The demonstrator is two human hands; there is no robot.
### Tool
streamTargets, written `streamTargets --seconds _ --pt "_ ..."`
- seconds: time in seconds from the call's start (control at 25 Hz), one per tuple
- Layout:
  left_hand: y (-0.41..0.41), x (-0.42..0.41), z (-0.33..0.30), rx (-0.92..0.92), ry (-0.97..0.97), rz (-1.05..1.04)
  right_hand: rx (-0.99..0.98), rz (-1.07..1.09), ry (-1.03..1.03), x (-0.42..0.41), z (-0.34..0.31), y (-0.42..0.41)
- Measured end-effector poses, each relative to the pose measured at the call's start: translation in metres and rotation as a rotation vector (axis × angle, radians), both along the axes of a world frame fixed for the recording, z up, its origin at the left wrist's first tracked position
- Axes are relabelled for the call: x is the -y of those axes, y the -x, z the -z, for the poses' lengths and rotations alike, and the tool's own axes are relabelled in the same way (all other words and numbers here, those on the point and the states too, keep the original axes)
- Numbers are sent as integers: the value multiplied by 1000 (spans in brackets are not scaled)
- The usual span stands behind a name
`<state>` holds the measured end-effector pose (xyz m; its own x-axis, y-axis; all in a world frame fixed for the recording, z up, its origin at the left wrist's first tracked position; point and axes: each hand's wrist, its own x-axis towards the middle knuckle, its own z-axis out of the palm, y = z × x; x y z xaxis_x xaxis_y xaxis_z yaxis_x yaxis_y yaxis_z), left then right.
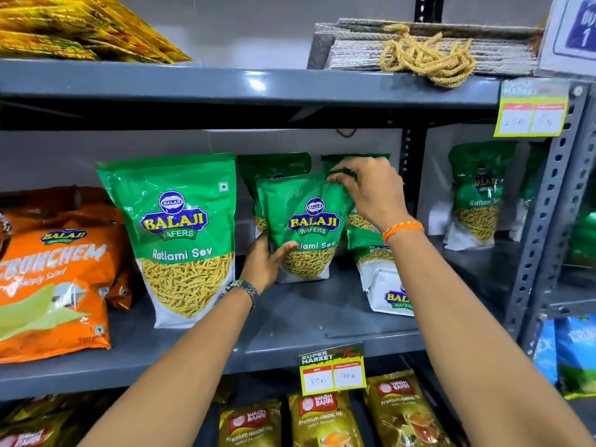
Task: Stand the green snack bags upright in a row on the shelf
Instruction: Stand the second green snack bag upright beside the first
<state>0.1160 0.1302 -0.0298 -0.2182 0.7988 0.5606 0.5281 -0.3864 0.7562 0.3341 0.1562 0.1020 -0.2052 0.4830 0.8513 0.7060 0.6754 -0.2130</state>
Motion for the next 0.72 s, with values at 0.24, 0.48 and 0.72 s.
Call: streamTargets --seconds 0.24,0.48,0.72 --pt "1 -24 0 241 47 -2 -658 -336 296 -43 -2 28" --pt "-7 -43 7 458 80 -82 -882 -492 1028 -50 78 64" --pt "-11 -54 10 504 104 -144 -839 -478 1009 -45 143 83"
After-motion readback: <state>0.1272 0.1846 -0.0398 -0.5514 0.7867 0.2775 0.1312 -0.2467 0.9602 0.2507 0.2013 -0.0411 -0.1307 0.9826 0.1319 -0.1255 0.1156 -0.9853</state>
